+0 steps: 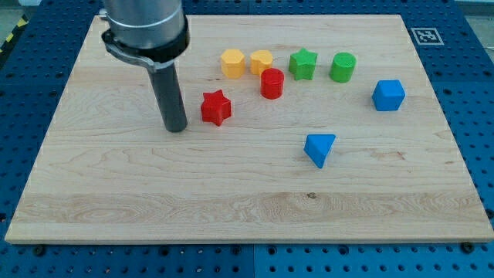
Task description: Move the red star to the bottom of the red circle
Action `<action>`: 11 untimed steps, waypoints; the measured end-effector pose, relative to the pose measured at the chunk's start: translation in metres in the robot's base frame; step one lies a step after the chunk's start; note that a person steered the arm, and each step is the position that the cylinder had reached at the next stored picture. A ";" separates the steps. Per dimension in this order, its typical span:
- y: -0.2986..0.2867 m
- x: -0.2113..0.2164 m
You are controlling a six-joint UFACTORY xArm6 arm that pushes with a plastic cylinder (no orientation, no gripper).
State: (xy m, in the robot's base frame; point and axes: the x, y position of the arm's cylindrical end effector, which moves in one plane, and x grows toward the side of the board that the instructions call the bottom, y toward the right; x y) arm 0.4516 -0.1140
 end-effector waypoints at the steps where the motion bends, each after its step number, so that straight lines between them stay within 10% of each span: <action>1: 0.005 -0.016; 11: 0.141 -0.017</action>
